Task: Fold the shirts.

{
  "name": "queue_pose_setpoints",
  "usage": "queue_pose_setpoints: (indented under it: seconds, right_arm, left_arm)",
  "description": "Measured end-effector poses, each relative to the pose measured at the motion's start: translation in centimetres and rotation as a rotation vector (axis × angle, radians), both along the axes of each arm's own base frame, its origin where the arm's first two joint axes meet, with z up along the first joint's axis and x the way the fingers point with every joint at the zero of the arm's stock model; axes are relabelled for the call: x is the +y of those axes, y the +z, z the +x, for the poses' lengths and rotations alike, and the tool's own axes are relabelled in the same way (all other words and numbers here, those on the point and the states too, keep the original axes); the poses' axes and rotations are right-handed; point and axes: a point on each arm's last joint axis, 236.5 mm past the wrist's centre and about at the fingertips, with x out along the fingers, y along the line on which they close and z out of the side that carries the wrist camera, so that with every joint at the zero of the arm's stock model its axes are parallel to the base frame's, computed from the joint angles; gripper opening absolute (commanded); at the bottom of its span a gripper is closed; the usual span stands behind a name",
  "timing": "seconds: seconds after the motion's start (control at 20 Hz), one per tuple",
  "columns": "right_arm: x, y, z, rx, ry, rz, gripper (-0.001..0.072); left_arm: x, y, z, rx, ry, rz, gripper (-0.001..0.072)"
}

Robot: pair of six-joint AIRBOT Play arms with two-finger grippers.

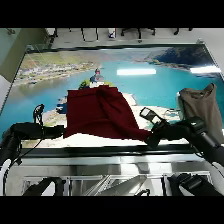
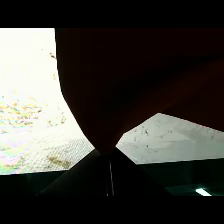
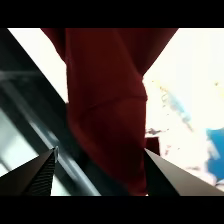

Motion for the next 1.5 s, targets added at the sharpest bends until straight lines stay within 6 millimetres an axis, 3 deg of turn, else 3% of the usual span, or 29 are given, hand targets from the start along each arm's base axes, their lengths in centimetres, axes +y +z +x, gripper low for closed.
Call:
queue_pose_setpoints:
  seconds: [0.1,0.15,0.25,0.4,0.5,0.55,0.65,0.7,0.75,0.85,0.95,1.05,1.1,1.2,1.3,1.4,1.5]
  right_arm:
    - [0.3,-1.0,0.8,-0.054,0.09,-0.074,0.0598]
    - [0.3,-1.6,1.2,-0.067,0.119,-0.104,0.053]
    - [0.4,-3.0,1.7,-0.068,0.159,-0.155,0.0009]
    - [0.4,-4.3,2.0,-0.04,0.092,-0.174,0.0014]
    - [1.2,-3.3,2.8,-0.05,-0.003,-0.13,0.0012]
    - [2.1,-1.8,3.6,-0.07,-0.055,-0.082,0.0012]
    - [4.2,4.4,6.1,-0.155,-0.185,0.086,0.0012]
    - [4.7,8.9,7.6,-0.216,-0.253,0.188,0.0013]
    - [4.7,14.3,9.0,-0.288,-0.328,0.305,0.0013]
    - [3.0,27.1,10.4,-0.442,-0.476,0.579,0.0017]
    - [-0.7,39.4,8.8,-0.621,-0.576,0.821,0.0017]
    - [-4.0,48.9,4.7,-0.79,-0.623,0.998,0.0018]
    - [-5.1,52.4,2.4,-0.866,-0.626,1.064,0.0018]
    - [-6.5,57.6,-2.0,-0.993,-0.608,1.177,0.0017]
    - [-7.2,60.6,-5.2,-1.078,-0.586,1.252,0.0018]
    - [-7.4,61.6,-6.2,-1.1,-0.58,1.282,0.0017]
    - [-7.1,60.8,-4.8,-1.061,-0.597,1.26,0.0017]
  left_arm:
    - [0.0,0.0,0.0,0.001,-0.001,0.0,0.0017]
    - [0.0,0.0,-0.1,0.004,-0.002,-0.001,0.0016]
    - [-0.1,0.0,-0.1,0.006,-0.003,-0.002,0.0016]
    - [-0.2,0.0,-0.4,0.015,-0.007,-0.006,0.0016]
    - [-0.6,0.9,-0.1,0.01,-0.014,-0.023,0.0016]
    - [-0.8,2.2,0.3,-0.011,-0.019,-0.035,0.0016]
    - [-1.3,6.9,2.2,-0.122,-0.032,-0.05,0.0016]
    - [-1.4,10.8,3.5,-0.22,-0.041,-0.047,0.0016]
    - [-1.4,15.3,4.6,-0.331,-0.045,-0.04,0.0016]
    - [-1.5,25.9,5.5,-0.579,-0.048,-0.014,0.0016]
    - [-1.6,38.2,4.2,-0.862,-0.034,0.022,0.0016]
    - [-1.0,48.4,1.2,-1.097,0.005,0.076,0.0016]
    - [-0.8,52.6,-0.7,-1.197,0.025,0.099,0.0016]
    - [-0.8,59.0,-4.4,-1.362,0.05,0.128,0.0016]
    - [-0.8,62.4,-6.7,-1.456,0.069,0.139,0.0016]
    - [-0.5,63.0,-6.7,-1.464,0.081,0.142,0.0016]
    - [-0.1,61.5,-4.8,-1.413,0.096,0.132,0.0016]
